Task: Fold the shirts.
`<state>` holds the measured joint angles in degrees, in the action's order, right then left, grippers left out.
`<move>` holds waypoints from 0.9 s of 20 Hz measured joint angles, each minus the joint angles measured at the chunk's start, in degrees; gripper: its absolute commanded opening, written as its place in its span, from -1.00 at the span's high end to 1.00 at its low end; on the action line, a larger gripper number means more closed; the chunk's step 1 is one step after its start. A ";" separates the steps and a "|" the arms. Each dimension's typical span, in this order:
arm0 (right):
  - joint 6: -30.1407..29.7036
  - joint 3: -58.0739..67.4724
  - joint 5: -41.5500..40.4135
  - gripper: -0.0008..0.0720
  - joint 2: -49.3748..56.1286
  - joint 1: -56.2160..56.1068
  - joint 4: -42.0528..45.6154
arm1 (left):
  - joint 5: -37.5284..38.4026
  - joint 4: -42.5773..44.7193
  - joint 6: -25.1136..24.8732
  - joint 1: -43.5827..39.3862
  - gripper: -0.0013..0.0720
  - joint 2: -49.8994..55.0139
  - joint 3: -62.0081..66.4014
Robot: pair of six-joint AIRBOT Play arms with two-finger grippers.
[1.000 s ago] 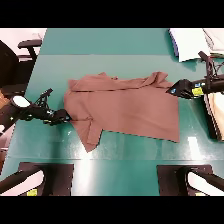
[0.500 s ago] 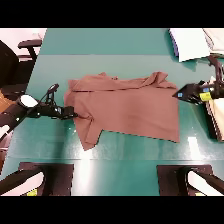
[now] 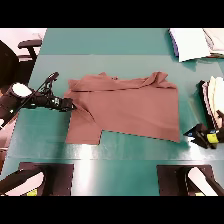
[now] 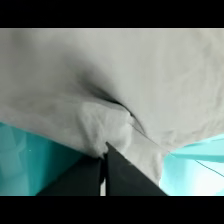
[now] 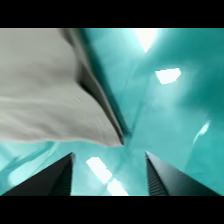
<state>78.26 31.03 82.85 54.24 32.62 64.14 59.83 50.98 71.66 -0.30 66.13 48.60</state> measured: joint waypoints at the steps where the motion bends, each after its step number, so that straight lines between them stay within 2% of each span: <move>1: -0.55 -1.60 -0.70 -0.24 0.81 0.81 -0.76 | 0.02 -0.04 -0.02 0.00 0.90 0.00 0.11; 4: -1.55 -4.31 -3.69 -0.22 4.17 0.48 -3.91 | 0.26 -0.02 -0.09 0.00 0.90 0.00 0.33; 5: -1.79 -4.76 -4.15 -0.08 5.42 -0.72 -5.40 | 0.28 -0.02 -0.11 0.00 0.90 0.00 0.35; 6: -1.95 -5.09 -4.63 0.19 6.62 -2.16 -6.29 | 0.42 -0.02 -0.13 0.00 0.90 0.00 0.37; 9: -2.23 -5.40 -6.99 0.80 9.18 -8.02 -7.41 | 0.70 0.00 -0.52 0.00 0.90 -0.04 0.44; 10: -2.27 -5.01 -7.63 0.82 9.38 -10.03 -7.30 | 1.11 0.02 -0.74 0.00 0.90 -0.33 0.46; 11: -2.38 -4.24 -8.17 0.93 9.18 -12.00 -7.06 | 1.53 0.07 -0.92 0.00 0.90 -0.90 0.59; 14: -2.38 1.64 -9.73 0.93 5.46 -17.11 -6.64 | 2.45 0.72 -1.14 0.00 0.90 -4.94 2.84; 18: -0.98 17.86 -8.41 0.94 -2.40 -20.26 -7.34 | 4.57 2.08 -0.63 -0.02 0.90 -13.07 13.79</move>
<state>77.28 48.88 74.43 51.83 12.36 56.80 64.40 53.06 71.02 -0.32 53.06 62.39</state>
